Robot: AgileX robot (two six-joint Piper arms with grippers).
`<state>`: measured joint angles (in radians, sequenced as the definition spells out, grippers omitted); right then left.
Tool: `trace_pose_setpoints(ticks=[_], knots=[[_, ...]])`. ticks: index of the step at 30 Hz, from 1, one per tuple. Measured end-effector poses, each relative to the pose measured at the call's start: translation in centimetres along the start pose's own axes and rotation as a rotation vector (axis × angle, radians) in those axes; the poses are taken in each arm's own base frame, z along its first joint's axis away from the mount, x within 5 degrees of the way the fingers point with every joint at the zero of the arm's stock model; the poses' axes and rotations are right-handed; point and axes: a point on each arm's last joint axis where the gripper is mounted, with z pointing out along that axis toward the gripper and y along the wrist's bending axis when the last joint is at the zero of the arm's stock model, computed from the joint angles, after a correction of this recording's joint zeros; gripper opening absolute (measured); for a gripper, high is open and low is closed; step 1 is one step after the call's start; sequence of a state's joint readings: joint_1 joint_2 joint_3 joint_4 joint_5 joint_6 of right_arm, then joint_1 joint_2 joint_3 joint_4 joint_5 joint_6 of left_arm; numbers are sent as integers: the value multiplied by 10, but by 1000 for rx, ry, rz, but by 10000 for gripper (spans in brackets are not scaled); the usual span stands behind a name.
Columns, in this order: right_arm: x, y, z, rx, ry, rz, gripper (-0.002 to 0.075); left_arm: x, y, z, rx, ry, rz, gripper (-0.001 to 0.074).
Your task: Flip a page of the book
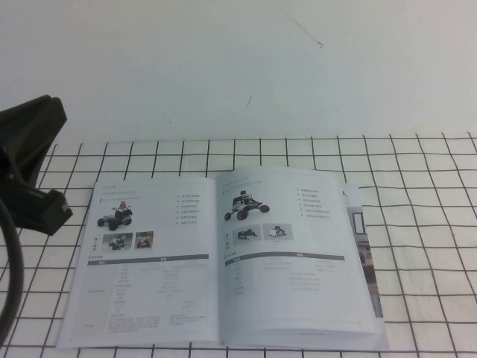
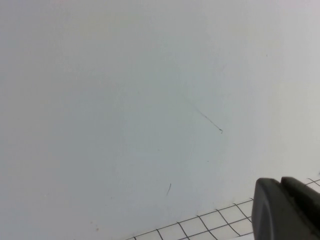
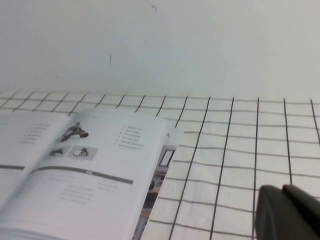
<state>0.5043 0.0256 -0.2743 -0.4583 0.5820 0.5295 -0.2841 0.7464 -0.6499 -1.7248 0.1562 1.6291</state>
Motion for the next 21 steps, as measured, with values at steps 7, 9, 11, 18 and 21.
trace_pose_setpoints(ticks=[7, 9, 11, 18, 21], knots=[[24, 0, 12, 2, 82, -6, 1, 0, -1, 0, 9, 0, -5, -3], [30, 0, 14, 4, 101, -9, 1, 0, -2, -3, 9, -8, -4, -3], [36, 0, 16, 7, 119, -14, 1, -1, -4, -11, 11, -26, 0, -3], [40, 0, 18, 7, 130, -15, 1, 2, -13, -68, 17, -185, 31, -3], [40, 0, 18, 6, 131, -14, 1, 11, -15, -92, 2, -253, 60, -3]])
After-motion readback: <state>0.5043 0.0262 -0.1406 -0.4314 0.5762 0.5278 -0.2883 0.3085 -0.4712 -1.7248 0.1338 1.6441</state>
